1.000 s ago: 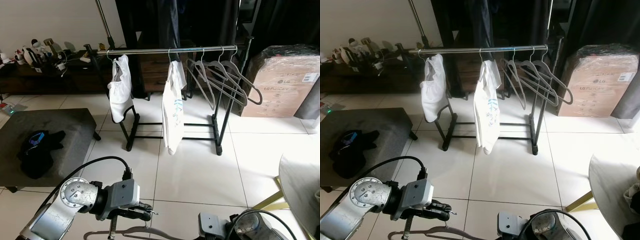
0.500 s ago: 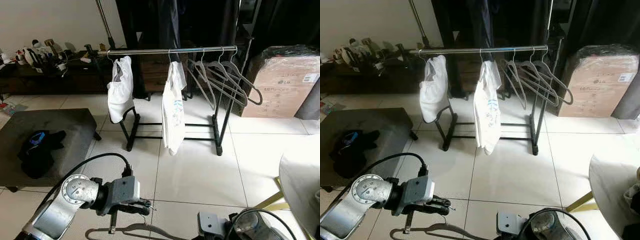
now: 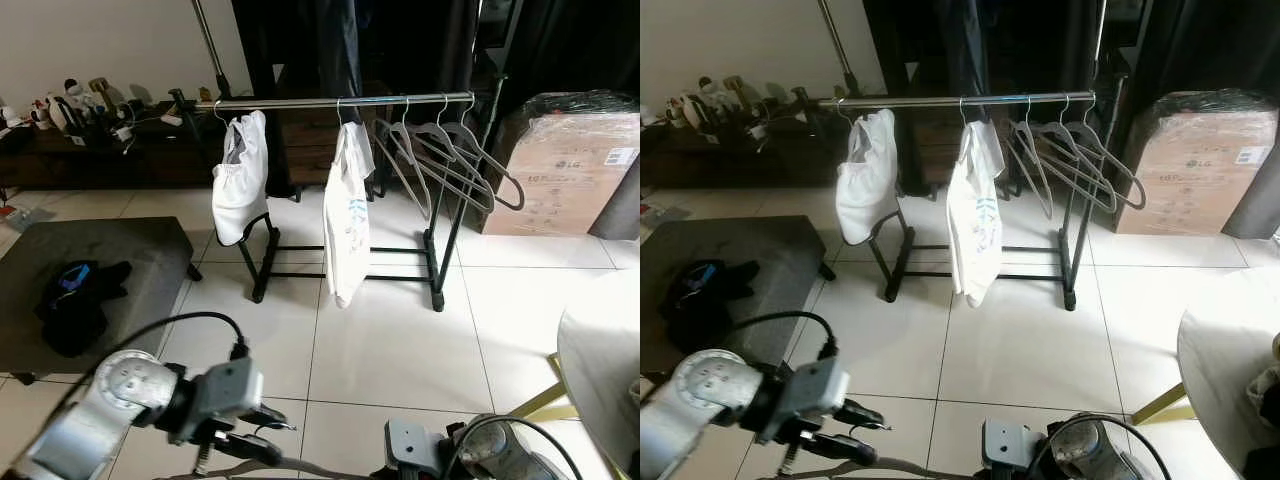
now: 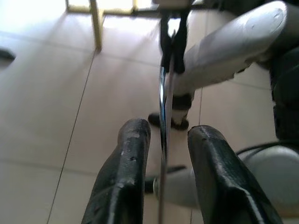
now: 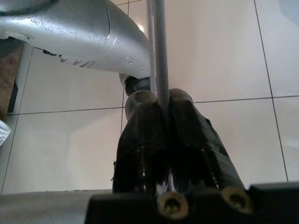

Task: Hang hanger

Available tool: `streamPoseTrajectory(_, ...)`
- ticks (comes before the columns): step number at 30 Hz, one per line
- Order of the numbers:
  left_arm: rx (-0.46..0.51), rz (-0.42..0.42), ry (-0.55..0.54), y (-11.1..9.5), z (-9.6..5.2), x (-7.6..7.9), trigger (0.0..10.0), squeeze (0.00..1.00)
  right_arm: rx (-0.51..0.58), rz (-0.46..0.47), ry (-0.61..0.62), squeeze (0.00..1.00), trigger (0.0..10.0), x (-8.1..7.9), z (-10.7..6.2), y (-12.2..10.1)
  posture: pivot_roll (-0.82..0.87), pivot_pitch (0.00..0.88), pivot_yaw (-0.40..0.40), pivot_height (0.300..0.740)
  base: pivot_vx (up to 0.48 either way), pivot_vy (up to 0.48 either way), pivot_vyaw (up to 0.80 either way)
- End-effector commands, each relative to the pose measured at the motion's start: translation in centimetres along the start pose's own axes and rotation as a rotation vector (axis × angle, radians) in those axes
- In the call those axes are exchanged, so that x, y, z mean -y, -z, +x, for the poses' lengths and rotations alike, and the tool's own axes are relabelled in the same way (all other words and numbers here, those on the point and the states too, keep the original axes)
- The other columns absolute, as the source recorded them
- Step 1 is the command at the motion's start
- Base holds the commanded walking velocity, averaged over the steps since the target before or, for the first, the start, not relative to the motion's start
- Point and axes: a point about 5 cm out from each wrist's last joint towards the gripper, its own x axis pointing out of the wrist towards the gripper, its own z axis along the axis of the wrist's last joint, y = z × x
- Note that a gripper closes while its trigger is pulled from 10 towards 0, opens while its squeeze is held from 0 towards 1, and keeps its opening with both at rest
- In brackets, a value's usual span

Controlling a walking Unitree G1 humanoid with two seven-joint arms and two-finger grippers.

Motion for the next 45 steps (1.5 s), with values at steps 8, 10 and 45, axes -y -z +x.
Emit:
streamPoseTrajectory(8, -0.016, -0.134, 0.009, 2.3, -0.1, 2.7, 10.0, 1.00, 0.025, -0.019, 0.005, 0.00, 0.0, 0.1, 0.0, -0.6, -0.01, 0.125, 0.080, 0.740, 0.000, 0.000, 0.00)
streamPoseTrajectory(10, -0.018, -0.159, 0.004, 3.0, 0.0, 3.1, 10.0, 1.00, 0.032, -0.022, 0.011, 0.00, 0.0, 0.3, -0.3, -0.7, -0.01, 0.125, 0.078, 0.740, 0.000, 0.000, 0.00)
streamPoseTrajectory(45, 0.042, -0.163, -0.174, 3.9, 0.1, 2.3, 10.0, 0.00, 0.094, -0.137, -0.056, 0.00, 0.0, 0.2, -4.1, -2.1, -0.03, 0.121, 0.052, 0.740, 0.000, 0.000, 0.00)
